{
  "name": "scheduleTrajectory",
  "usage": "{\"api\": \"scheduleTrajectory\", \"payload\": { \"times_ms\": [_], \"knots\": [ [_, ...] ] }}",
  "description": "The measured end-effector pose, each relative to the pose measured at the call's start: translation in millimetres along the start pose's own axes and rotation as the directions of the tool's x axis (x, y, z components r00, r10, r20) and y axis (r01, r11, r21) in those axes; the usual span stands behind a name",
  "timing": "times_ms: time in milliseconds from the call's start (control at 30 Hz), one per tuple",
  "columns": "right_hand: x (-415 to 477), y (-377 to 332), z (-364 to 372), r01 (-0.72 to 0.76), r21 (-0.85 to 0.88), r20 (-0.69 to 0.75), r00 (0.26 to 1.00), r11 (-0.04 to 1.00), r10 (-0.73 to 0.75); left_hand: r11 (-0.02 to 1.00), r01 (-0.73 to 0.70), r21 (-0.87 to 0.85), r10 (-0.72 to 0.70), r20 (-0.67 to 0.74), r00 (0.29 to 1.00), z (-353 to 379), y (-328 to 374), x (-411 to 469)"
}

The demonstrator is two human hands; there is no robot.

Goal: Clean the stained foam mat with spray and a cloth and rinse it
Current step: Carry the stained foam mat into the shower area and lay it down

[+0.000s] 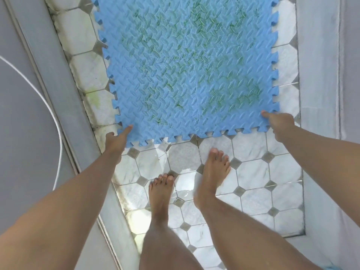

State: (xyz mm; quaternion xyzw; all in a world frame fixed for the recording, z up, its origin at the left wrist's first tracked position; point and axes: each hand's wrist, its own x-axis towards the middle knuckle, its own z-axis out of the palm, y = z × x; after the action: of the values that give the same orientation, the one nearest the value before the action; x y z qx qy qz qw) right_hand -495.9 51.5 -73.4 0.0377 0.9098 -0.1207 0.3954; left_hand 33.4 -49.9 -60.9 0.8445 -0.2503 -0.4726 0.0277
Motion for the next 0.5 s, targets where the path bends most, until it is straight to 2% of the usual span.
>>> {"api": "scheduleTrajectory", "payload": {
  "times_ms": [33, 100, 167, 300, 400, 500],
  "knots": [
    [-12, -5, -10, -0.005, -0.006, 0.021, 1.0, 1.0, 0.006, 0.999, 0.041, 0.02, -0.042, 0.026, 0.999, -8, 21, -21],
    [-30, -7, -29, 0.045, 0.005, 0.054, 0.998, 0.999, -0.045, 1.0, 0.026, 0.002, -0.026, 0.068, 0.997, -23, 27, -47],
    [-55, -8, -50, 0.09, 0.086, 0.06, 0.994, 0.992, -0.095, 1.0, 0.006, -0.021, -0.004, 0.095, 0.995, -43, 36, -64],
    [-121, -5, -98, -0.067, 0.275, 0.144, 0.989, 0.959, 0.028, 0.992, -0.084, -0.097, 0.095, 0.121, 0.988, -94, 70, -140],
    [-171, -1, -141, -0.11, 0.4, 0.139, 0.989, 0.91, 0.058, 0.986, -0.154, -0.063, 0.161, 0.114, 0.98, -135, 95, -195],
    [-232, -4, -189, -0.15, 0.45, 0.166, 0.983, 0.881, 0.083, 0.973, -0.231, 0.024, 0.225, 0.149, 0.963, -183, 133, -245]
  ]
}}
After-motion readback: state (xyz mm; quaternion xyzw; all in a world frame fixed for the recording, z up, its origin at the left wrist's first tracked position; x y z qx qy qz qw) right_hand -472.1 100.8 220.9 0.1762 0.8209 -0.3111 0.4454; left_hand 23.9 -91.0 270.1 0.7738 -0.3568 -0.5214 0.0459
